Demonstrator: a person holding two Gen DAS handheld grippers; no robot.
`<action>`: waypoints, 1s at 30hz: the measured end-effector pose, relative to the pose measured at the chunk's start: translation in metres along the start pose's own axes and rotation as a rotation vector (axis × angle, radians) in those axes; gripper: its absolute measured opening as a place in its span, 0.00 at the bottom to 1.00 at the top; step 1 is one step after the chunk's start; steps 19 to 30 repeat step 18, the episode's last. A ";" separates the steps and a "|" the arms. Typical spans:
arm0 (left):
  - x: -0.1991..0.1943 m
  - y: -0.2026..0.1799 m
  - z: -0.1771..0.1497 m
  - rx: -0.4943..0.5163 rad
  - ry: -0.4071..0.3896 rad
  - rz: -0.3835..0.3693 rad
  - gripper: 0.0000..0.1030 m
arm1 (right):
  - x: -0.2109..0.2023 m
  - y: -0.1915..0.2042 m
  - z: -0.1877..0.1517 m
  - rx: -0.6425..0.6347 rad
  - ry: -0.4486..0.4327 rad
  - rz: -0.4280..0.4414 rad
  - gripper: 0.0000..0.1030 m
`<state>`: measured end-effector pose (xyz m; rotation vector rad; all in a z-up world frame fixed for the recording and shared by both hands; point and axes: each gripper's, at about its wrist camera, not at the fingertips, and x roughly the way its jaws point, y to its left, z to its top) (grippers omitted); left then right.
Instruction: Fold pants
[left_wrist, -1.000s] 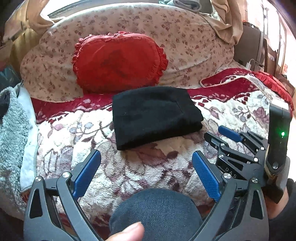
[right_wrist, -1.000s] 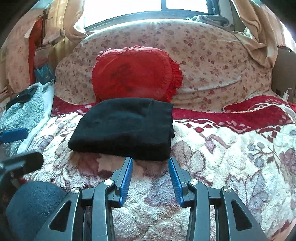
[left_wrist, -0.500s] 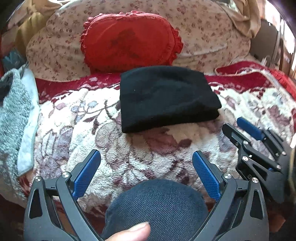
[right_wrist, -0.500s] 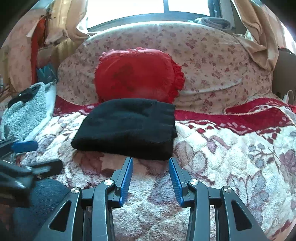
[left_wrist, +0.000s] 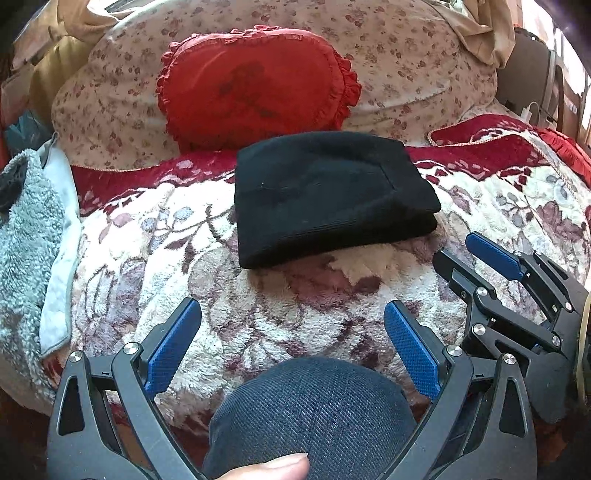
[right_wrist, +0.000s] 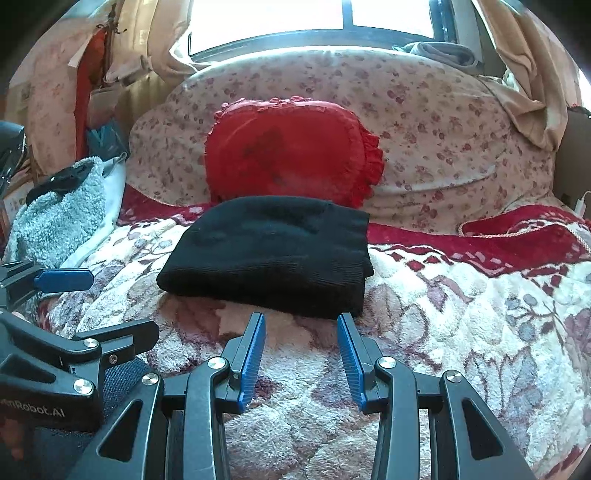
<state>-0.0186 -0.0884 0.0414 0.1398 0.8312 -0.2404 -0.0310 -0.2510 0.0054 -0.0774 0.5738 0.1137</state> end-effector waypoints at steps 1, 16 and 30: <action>0.000 0.000 0.000 -0.002 0.001 -0.002 0.97 | 0.000 0.000 0.000 -0.001 0.000 -0.001 0.37; -0.003 0.007 0.000 -0.035 -0.018 -0.025 0.97 | 0.000 0.001 0.000 0.000 -0.001 -0.001 0.37; -0.002 0.006 0.000 -0.035 -0.014 -0.028 0.97 | 0.000 0.000 -0.001 -0.001 0.000 0.000 0.37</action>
